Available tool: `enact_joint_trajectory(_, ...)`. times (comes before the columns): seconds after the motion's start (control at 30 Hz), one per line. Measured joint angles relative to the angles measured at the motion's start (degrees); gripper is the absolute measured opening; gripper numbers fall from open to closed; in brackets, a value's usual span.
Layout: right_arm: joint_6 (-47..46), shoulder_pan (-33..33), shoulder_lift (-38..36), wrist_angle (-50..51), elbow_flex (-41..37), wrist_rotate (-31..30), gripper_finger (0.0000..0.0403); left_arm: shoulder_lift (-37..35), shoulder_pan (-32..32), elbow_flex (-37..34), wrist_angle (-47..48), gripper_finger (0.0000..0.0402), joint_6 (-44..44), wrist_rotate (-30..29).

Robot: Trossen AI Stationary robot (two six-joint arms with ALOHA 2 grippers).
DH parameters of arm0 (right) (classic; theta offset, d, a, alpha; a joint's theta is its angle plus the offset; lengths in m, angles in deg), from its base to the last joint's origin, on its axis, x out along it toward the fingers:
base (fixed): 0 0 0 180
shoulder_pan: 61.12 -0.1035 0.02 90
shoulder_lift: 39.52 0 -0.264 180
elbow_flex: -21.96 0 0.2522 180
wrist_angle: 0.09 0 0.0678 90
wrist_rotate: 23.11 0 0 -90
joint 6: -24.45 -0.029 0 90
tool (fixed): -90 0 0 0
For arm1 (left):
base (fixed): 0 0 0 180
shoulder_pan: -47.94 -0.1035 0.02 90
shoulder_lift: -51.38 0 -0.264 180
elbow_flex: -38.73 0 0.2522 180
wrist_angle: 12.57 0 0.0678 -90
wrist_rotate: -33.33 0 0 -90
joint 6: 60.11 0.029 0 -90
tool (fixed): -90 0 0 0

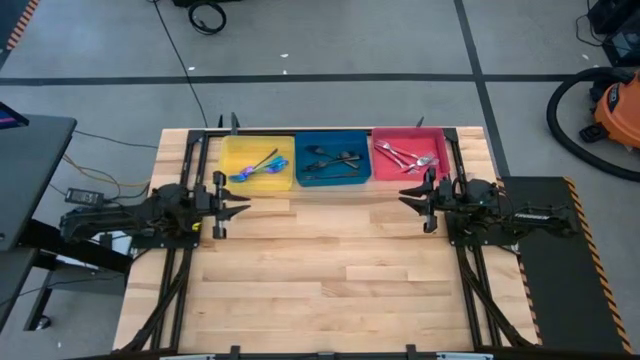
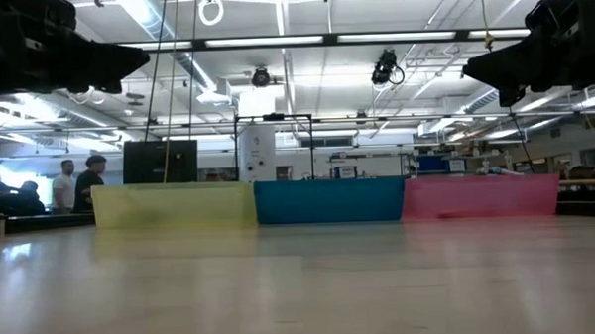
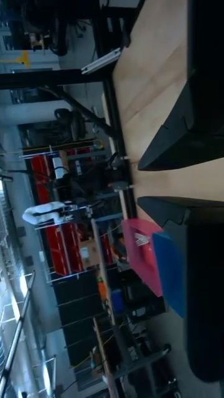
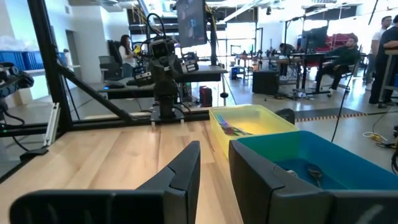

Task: Sort silverware by color (type)
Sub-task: Return to Home Position

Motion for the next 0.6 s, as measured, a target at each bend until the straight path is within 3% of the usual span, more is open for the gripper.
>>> enact_joint_trajectory(0.6,0.0,0.0,0.0,0.0,0.0,0.0,0.0093,-7.9,-0.1,-0.1,-2.9,0.0078,0.0,0.0)
